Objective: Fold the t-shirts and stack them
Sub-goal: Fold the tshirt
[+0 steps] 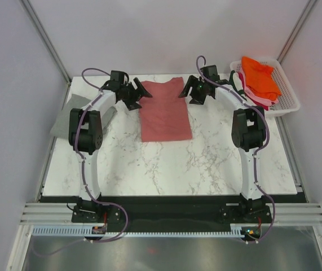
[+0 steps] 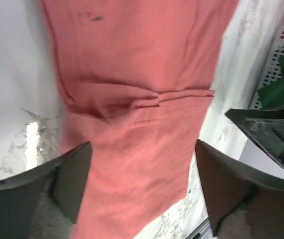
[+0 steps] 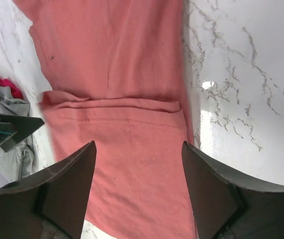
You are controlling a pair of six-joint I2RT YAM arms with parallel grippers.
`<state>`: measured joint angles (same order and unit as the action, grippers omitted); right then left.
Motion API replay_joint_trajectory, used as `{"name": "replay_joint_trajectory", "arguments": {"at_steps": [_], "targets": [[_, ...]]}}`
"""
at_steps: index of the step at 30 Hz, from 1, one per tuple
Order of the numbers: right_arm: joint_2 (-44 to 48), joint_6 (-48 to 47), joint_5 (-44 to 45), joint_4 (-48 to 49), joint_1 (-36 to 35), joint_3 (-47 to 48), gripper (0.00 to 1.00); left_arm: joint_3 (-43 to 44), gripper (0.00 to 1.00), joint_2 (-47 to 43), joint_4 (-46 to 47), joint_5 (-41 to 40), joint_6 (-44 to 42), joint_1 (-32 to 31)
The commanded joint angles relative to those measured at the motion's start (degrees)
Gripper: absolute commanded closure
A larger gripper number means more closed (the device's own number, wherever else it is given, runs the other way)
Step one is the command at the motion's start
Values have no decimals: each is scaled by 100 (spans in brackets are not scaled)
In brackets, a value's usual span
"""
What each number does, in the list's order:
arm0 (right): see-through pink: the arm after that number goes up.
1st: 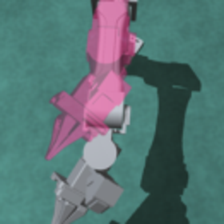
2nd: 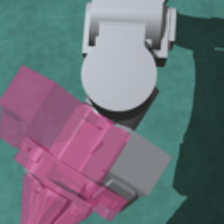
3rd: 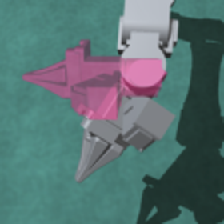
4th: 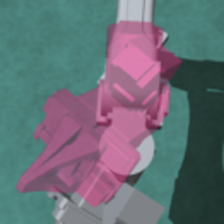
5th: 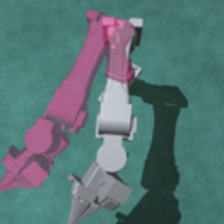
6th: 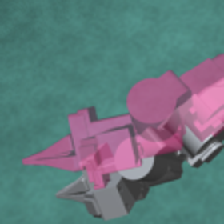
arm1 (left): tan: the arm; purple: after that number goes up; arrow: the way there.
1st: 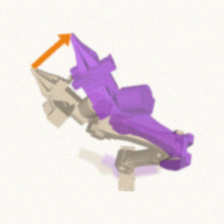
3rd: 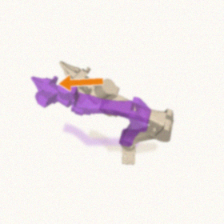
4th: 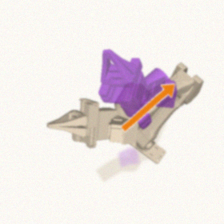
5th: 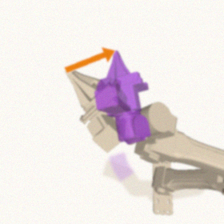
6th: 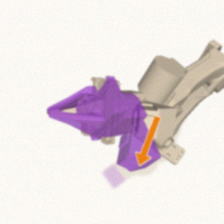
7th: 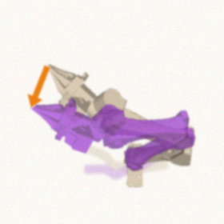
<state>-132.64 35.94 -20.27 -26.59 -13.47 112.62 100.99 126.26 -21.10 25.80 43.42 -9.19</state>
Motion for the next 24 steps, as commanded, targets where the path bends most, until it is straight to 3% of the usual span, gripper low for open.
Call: {"name": "replay_joint_trajectory", "arguments": {"at_steps": [1, 7, 13, 19, 24], "targets": [[167, -87, 129, 66, 56, 121, 21, 159, 0, -30, -351, -197, -263, 14], [1360, -246, 287, 610, 55, -1931, 31, -1481, 0, -1495, -246, -1085, -589, -135], [2478, -281, 489, 1182, 38, -3840, 40, -3160, 2, -2658, 141, -1060, -615, -329], [2796, -395, 358, 1402, 3, -4695, 44, -4051, 8, -3125, 607, -656, -624, -513], [2892, -395, 76, 1595, -234, -4977, 46, -4402, 21, -3054, 756, -576, -589, -706]]}}
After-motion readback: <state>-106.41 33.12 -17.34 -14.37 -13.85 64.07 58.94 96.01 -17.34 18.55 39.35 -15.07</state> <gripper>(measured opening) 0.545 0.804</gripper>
